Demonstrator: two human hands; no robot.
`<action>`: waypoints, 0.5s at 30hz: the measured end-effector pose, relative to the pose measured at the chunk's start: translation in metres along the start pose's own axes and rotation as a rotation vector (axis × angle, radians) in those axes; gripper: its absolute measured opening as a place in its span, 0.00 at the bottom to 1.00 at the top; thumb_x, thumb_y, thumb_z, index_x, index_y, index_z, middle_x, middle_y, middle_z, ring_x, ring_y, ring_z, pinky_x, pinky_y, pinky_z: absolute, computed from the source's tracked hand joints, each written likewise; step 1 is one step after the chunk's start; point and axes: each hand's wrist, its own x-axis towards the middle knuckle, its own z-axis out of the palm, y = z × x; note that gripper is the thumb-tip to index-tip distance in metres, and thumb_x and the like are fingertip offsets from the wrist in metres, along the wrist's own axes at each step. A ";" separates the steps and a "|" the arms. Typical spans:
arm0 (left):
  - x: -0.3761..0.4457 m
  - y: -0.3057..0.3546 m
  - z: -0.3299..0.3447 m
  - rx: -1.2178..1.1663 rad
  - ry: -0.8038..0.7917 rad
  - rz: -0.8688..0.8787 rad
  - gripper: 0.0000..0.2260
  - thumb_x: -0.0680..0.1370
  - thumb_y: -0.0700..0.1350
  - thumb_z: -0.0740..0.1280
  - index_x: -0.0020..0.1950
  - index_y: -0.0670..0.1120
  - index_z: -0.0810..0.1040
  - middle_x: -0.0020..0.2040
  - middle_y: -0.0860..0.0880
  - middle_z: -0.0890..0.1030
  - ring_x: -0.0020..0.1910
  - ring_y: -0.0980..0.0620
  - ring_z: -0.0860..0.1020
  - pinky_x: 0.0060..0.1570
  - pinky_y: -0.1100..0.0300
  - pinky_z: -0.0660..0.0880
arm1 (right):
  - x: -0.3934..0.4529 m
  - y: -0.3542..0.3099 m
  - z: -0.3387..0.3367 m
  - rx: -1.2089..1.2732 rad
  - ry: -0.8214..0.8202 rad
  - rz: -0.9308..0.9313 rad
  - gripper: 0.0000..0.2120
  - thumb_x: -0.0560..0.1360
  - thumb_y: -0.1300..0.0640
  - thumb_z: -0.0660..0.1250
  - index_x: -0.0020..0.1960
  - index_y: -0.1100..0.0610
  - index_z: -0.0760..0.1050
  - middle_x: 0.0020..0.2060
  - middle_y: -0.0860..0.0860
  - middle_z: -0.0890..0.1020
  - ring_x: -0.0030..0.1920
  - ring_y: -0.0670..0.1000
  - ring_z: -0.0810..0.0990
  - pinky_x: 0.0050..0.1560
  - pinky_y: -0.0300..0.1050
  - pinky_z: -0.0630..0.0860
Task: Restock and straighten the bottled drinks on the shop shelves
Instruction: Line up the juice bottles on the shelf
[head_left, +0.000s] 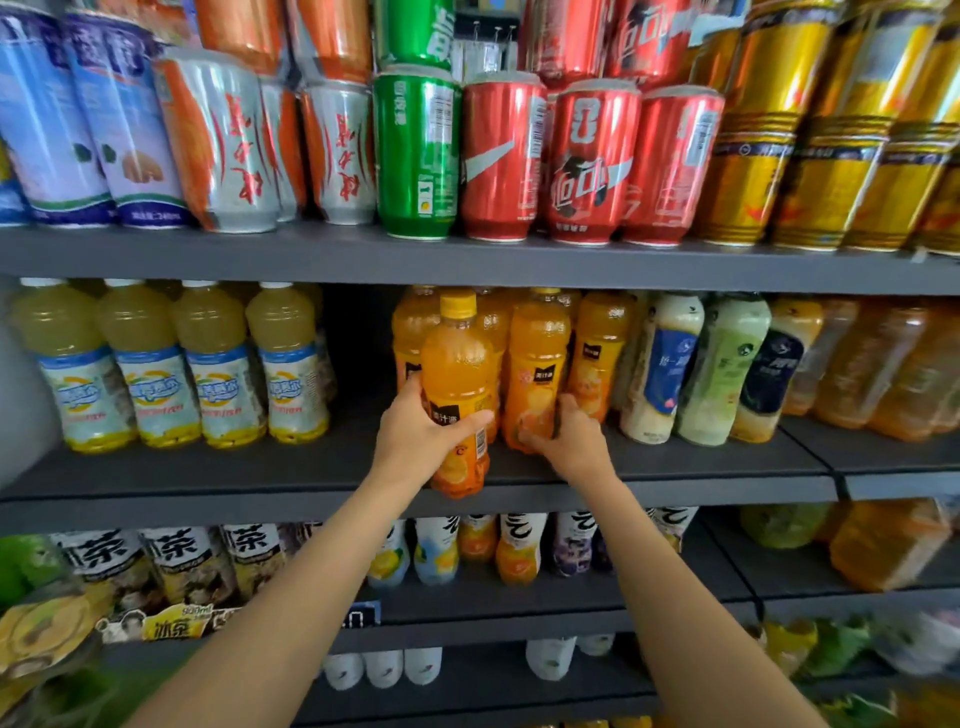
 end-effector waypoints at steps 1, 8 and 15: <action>0.000 0.001 0.005 0.004 0.009 -0.002 0.28 0.66 0.51 0.76 0.64 0.49 0.71 0.59 0.49 0.78 0.58 0.50 0.76 0.58 0.53 0.73 | 0.000 -0.001 0.002 -0.019 0.018 -0.012 0.26 0.72 0.51 0.71 0.64 0.61 0.66 0.59 0.58 0.77 0.60 0.60 0.74 0.55 0.50 0.71; 0.009 0.005 0.015 0.059 -0.012 -0.084 0.32 0.67 0.53 0.75 0.68 0.49 0.67 0.63 0.48 0.75 0.63 0.47 0.73 0.62 0.48 0.71 | 0.004 0.011 -0.014 0.113 0.080 -0.027 0.23 0.73 0.52 0.69 0.64 0.62 0.70 0.57 0.57 0.79 0.58 0.57 0.77 0.54 0.45 0.71; 0.014 0.003 0.020 0.071 -0.023 -0.091 0.33 0.69 0.52 0.73 0.70 0.48 0.64 0.65 0.47 0.73 0.65 0.46 0.71 0.64 0.46 0.69 | 0.036 0.009 -0.031 -0.132 0.284 0.152 0.30 0.75 0.49 0.67 0.68 0.64 0.58 0.63 0.61 0.71 0.62 0.62 0.73 0.56 0.54 0.71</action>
